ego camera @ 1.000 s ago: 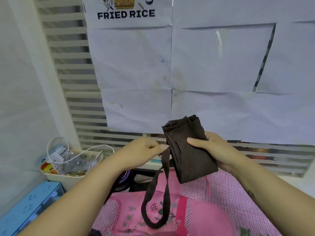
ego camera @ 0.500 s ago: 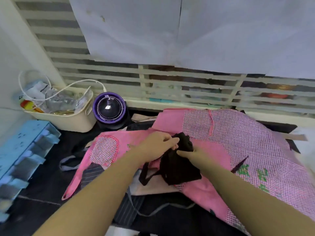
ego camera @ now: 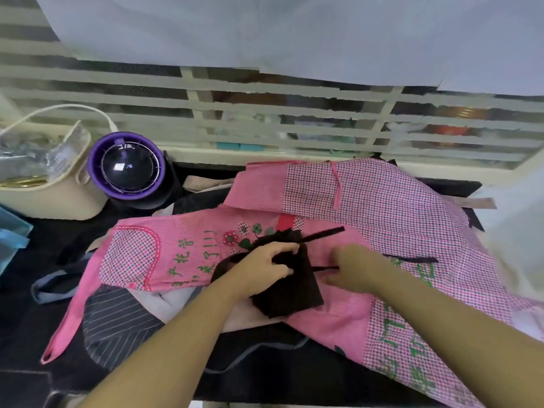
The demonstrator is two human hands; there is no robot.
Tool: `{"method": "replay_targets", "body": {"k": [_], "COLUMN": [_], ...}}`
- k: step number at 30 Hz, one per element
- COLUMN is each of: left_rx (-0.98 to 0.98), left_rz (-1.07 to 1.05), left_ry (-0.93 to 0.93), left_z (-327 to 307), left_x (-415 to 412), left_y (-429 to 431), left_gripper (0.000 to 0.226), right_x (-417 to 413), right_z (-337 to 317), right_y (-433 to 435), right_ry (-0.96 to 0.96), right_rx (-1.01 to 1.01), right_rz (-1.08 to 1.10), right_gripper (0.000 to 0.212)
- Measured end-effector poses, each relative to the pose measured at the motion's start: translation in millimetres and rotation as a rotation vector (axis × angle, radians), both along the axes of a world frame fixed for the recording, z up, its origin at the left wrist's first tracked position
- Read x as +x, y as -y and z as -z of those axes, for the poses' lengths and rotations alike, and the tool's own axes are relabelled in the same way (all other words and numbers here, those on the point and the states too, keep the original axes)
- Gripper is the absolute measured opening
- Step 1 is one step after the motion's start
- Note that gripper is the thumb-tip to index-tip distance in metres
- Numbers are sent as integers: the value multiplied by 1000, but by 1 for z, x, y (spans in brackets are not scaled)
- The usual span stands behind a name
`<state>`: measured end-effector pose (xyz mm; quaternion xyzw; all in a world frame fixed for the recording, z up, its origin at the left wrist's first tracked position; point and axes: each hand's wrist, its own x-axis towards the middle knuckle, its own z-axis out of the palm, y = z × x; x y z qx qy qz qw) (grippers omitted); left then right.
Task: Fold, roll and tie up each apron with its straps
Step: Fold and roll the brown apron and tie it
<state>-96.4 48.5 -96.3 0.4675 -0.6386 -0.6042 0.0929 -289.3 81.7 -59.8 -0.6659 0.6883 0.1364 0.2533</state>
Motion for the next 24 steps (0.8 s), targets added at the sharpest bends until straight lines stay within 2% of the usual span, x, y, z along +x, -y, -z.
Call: {"method": "replay_targets", "body": {"k": [2,4,5,7,10,14,16,19,21,24], "left_rx": [-61,-138,-174,-235,-281,-201,-141,-106,-125,-129], "left_rz": [47,94,117,140,74,-72,-133,-179,-186,-249], "left_ry": [16,42,61,61,46,-10,-71,-128,-124,-139], "left_z": [3,5,3,5,6,11,12,13,12,12], "left_x": [-4,-7,-9,-12,-14,-11,-11,-12,-12,-13], "left_y": [0,-2,-3,-6,-12,-14,-16,-16,-15,-15], "left_gripper": [53,51,50,39,9,22,24,25,25,16], "right_x": [-6,0,6,25,56,58,42,20,15,17], "right_z": [-25,-51,-61,-77,-81,-61,-47,-26,-11,5], "right_y": [-2,-2,2,12,35,55,51,30,16,6], "right_ry": [-273,-311,-263,-66,243,712,832,731,624,575], "right_rx": [57,81,77,93,118,16,-38,22,59,-114], "right_rz": [-193,-320,-372,-431,-398,-3,208,178,72,74], "right_gripper": [15,13,13,21,31,37,35,21,25,24]}}
